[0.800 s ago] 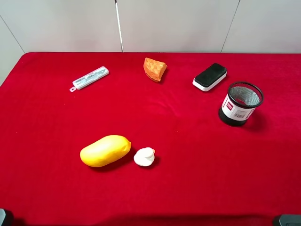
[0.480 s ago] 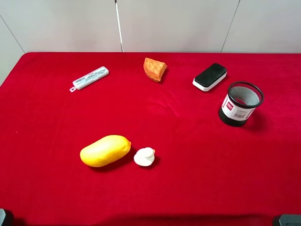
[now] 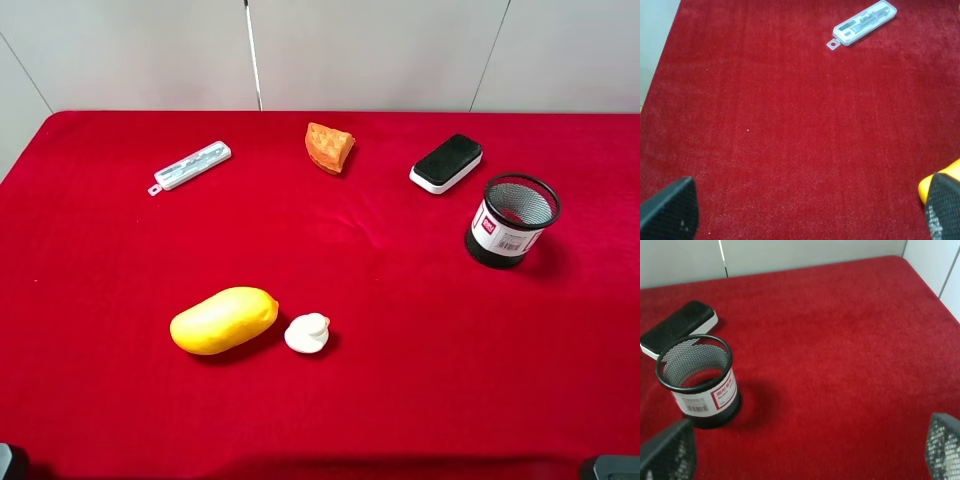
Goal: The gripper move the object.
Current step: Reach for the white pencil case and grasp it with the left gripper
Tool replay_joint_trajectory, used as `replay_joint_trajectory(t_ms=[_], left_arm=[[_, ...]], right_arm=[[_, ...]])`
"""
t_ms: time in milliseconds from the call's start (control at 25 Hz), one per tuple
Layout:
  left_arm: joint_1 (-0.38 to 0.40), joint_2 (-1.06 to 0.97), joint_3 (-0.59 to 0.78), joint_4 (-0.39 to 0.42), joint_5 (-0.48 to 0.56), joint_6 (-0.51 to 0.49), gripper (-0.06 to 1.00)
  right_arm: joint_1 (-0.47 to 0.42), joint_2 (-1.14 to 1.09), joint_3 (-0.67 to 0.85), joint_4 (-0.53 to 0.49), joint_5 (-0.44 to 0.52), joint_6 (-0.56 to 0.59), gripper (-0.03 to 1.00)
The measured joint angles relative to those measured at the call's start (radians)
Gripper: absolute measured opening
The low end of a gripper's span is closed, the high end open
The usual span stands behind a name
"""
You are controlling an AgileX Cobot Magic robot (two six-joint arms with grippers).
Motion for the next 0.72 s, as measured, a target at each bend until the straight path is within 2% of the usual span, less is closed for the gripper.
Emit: replay_joint_trajectory(t_ms=[360,720], left_arm=[[0.000,0.000,0.000,0.000,0.000,0.000,0.89],[0.000,0.000,0.000,0.223,0.001,0.000,0.89]], right_arm=[[0.000,0.000,0.000,0.000,0.000,0.000,0.69],[0.000,0.000,0.000,0.000,0.000,0.000,0.69]])
